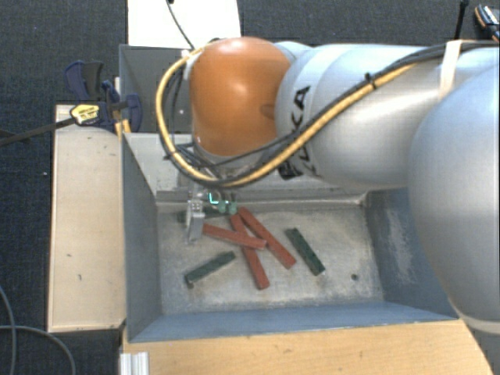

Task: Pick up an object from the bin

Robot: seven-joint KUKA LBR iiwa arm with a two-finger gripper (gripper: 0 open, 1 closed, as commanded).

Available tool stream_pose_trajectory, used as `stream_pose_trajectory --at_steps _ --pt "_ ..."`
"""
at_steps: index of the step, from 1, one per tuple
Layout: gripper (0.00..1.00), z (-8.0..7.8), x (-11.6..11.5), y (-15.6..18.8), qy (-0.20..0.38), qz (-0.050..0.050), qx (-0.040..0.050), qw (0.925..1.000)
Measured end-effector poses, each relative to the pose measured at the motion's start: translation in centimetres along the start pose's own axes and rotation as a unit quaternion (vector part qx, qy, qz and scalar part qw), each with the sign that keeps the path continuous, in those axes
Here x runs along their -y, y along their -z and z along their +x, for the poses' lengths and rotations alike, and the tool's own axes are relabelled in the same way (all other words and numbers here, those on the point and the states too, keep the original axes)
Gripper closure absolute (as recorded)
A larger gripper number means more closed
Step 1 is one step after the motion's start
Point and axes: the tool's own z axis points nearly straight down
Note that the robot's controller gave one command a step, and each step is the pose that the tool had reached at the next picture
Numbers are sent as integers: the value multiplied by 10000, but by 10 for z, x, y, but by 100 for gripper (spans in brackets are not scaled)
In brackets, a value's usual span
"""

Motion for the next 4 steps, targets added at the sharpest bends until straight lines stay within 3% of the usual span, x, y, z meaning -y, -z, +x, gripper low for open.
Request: stream_pose_trajectory --at_steps 1,2,3,4 --pt "0 -2 1 5 -32 -11 41 10000" --pt "0 -16 33 -41 -648 -32 72 9979" --pt "0 -22 54 -74 -723 2 18 9974" --pt "0 -27 67 -77 -1543 -7 31 9880"
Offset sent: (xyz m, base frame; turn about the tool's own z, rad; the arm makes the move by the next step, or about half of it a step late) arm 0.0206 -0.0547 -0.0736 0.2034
